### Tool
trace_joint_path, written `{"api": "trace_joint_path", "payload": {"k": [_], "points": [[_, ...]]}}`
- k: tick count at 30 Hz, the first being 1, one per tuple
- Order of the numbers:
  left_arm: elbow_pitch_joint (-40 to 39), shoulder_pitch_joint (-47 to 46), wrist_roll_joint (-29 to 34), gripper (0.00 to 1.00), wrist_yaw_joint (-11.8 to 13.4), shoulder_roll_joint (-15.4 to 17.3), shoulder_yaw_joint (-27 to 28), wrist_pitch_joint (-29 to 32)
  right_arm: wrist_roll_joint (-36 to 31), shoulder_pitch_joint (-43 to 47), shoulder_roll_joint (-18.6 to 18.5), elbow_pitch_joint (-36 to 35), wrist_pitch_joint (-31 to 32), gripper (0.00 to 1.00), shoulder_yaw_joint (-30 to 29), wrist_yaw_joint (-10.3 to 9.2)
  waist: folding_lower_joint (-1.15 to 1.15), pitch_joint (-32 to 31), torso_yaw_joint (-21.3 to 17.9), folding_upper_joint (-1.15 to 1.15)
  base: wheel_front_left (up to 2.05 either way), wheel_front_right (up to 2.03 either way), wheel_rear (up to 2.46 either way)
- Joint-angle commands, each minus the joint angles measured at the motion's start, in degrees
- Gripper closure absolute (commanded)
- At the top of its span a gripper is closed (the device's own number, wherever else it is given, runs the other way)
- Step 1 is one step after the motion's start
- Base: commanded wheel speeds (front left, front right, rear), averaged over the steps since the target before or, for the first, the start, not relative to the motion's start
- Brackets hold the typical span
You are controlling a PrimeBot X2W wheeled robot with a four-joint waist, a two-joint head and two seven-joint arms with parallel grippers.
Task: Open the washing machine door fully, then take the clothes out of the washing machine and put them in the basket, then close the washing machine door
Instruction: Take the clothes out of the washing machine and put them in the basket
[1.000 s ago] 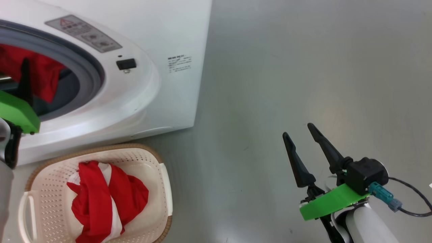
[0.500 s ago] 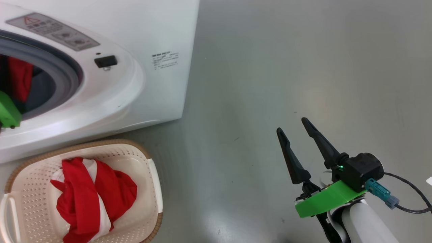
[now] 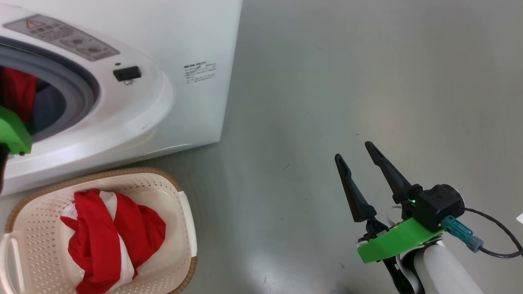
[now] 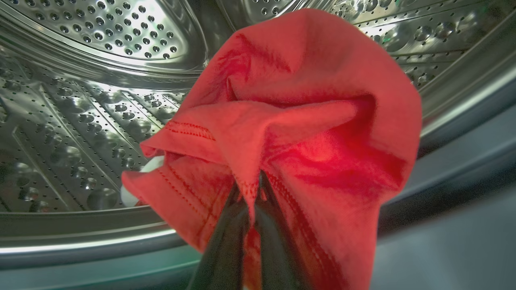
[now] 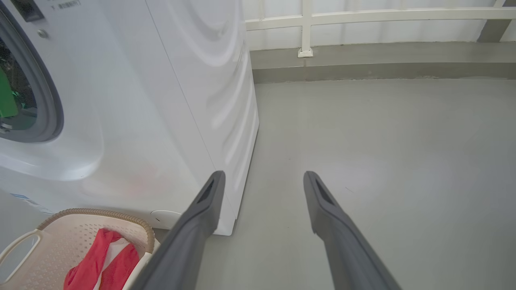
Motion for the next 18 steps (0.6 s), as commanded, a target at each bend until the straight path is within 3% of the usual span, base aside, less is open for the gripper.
{"api": "trace_joint_path", "payload": {"k": [1, 10, 18], "points": [[-0.8, -1.6, -0.5, 1.0, 0.0, 3.0, 0.6, -0.4, 0.4, -0.8, -0.1, -1.2, -0.4, 0.0, 1.0, 0.36, 0.0, -0.1, 0.1, 0.0, 0.0, 0.0, 0.0], [-4.5, -0.5, -4.7, 1.0, 0.0, 2.4, 1.3, -0.7, -0.1, -0.8, -0.1, -0.8, -0.4, 0.0, 0.1, 0.36, 0.0, -1.6, 1.7, 0.0, 0.0, 0.0, 0.0], [-12.5, 5.0, -4.6, 1.0, 0.0, 1.4, 7.1, -0.7, -1.0, -0.3, -0.1, -0.4, -0.4, 0.0, -0.8, 0.36, 0.0, -3.7, 3.9, 0.0, 0.0, 0.0, 0.0]]}}
